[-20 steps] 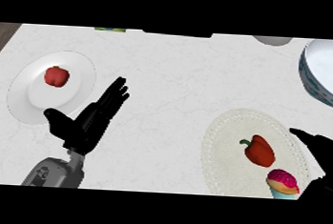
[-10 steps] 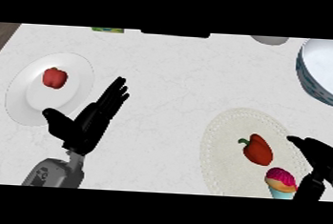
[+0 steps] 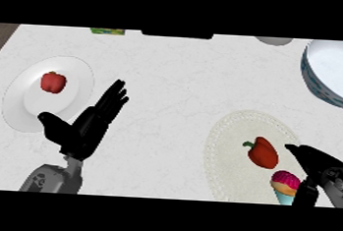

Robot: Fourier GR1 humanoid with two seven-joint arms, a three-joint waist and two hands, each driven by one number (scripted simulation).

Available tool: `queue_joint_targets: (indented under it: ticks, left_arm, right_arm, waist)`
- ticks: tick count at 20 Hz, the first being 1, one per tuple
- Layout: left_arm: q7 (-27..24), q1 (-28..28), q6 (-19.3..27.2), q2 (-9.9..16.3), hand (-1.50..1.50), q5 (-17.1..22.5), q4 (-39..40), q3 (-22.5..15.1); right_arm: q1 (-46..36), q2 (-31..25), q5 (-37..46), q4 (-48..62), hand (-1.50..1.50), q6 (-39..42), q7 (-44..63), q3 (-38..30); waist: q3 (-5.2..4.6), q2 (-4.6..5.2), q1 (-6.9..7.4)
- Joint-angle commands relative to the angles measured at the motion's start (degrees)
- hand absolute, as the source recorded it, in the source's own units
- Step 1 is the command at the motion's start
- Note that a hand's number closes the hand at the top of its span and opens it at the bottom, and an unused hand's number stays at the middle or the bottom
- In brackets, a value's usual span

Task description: Pick the cupcake from the placemat and place it in the bowl

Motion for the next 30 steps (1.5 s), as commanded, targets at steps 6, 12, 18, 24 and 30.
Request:
queue_joint_targets:
  ticks: [6,12,18,24,30]
  left_arm:
    - [-1.1,0.5,-1.1,-0.4,0.0,-0.4,1.2,1.1]
    - [0.1,1.3,-0.6,-1.2,0.0,-0.8,-0.8,0.6]
    - [2.3,-0.4,-0.3,-0.9,0.0,-1.1,-0.9,1.9]
    - [-1.7,2.8,0.1,-3.0,0.0,-3.7,0.6,0.5]
    - [0.6,0.1,-1.8,-2.5,0.0,-2.6,1.7,3.6]
  right_arm:
    - [-3.9,4.2,1.8,3.2,-1.5,0.9,13.9,3.3]
    - [-3.8,5.7,3.2,4.3,-1.5,-1.5,14.0,4.7]
    - [-0.3,6.2,5.9,2.7,-1.5,-3.7,13.9,5.9]
    - [4.5,8.0,11.9,4.6,-1.5,-7.7,9.7,7.6]
    - [3.2,11.6,15.8,8.3,1.5,-3.4,3.8,3.8]
  waist:
    - [0.05,-0.01,-0.44]
    - [0.03,-0.16,-0.58]
    - [0.09,-0.21,-1.08]
    - [0.12,-0.15,-1.18]
    - [0.14,-0.01,-0.92]
